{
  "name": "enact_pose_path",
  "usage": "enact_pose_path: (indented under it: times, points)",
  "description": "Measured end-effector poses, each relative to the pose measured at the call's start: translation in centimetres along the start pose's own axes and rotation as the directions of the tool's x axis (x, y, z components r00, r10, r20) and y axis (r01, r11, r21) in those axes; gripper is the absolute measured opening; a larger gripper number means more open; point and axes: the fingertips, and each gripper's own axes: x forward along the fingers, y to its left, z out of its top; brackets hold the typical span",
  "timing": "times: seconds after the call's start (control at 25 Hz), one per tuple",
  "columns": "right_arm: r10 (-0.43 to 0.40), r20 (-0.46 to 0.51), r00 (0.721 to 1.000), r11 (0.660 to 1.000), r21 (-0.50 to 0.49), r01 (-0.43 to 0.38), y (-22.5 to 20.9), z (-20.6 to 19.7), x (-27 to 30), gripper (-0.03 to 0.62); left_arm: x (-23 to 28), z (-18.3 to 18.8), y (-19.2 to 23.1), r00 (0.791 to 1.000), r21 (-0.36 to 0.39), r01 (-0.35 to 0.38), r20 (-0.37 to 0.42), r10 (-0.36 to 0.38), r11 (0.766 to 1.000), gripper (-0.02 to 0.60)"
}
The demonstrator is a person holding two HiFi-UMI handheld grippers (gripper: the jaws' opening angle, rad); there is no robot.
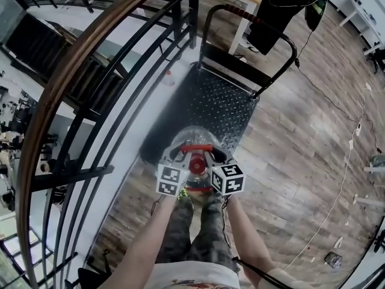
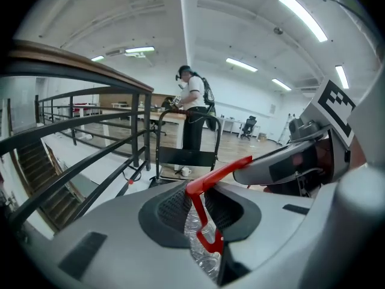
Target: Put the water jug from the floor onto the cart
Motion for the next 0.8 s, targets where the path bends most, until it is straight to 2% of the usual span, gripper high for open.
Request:
enact_pose_path:
  times: [0.32,0.64,0.8]
  points:
    - [0.026,-0.019,0.999,1.000,-0.012,-0.026,-2.1,-0.9,4.5,0.060,3.5,-2.0,2.6,0.999,-0.031,-0.038,0.009,0.039,0.999,0.067]
    - [0.018,-0.033,0.999,1.000,-0.007,-0.019,-3.2,-1.4,7.9,0.060,6.1,-3.4,5.0,0.999,-0.042,-0.033,-0.016,0.033,0.999,0.067]
    - [0.007,-0.016,1.000,1.000,0.007,-0.007,-4.3,-0.8,9.1,0.060,7.6,-2.9,5.8,1.000,-0.046,-0.030,0.003,0.030,0.998,0.067]
